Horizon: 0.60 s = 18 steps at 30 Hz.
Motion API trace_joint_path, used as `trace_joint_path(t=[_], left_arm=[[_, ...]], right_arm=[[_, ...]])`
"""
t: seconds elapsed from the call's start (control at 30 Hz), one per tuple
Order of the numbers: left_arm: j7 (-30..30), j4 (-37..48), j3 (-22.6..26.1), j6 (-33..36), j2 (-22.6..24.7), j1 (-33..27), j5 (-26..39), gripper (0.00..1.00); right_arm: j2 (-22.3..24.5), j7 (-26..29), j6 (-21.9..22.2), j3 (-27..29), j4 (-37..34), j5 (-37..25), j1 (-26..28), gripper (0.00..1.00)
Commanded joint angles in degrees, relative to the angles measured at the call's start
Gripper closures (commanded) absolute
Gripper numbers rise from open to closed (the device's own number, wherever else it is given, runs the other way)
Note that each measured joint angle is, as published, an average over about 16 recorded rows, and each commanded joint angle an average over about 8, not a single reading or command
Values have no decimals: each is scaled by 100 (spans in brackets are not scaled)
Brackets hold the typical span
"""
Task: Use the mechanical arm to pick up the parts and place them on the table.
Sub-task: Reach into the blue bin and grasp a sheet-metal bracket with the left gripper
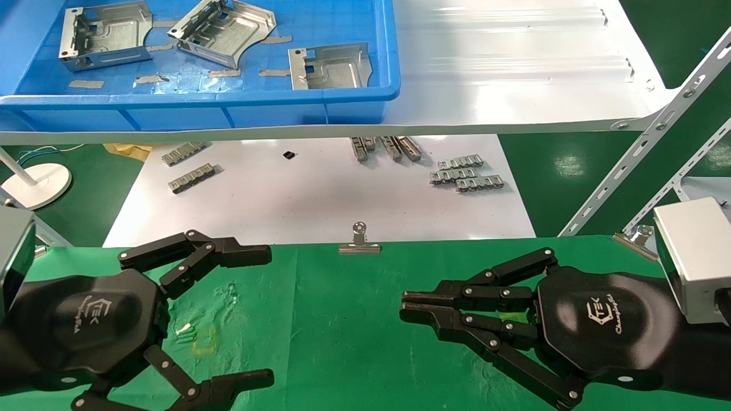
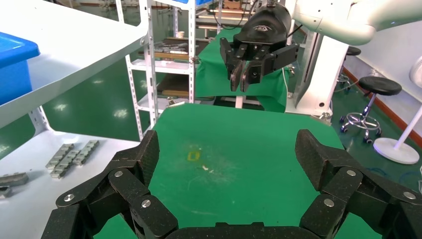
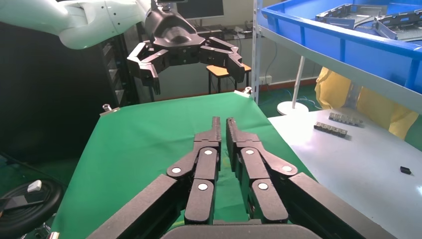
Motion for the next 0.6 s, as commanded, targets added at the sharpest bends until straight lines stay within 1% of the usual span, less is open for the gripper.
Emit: trace_joint_path(t=[0.03,0.13,0.27,0.43,0.6], left_arm=[[25,-8,-3,8,-1,34,-6,0],[-132,65,-25,-59,18,-213,-41,0],[-498,319,10,-308,99,-877,111,0],[-751,995,235,-650,378,-1999,763,0],[-700,2147,631,-815,869,-3194,1660,0]], right_arm=[[0,0,0,0,0,0,0,100],[0,-1,0,-1,-1,0,1,100],[0,-1,-1,-2,-2,1,1,100],[0,-2,-1,-3,-3,1,2,100],[1,-3,-1,-4,-3,2,3,100]])
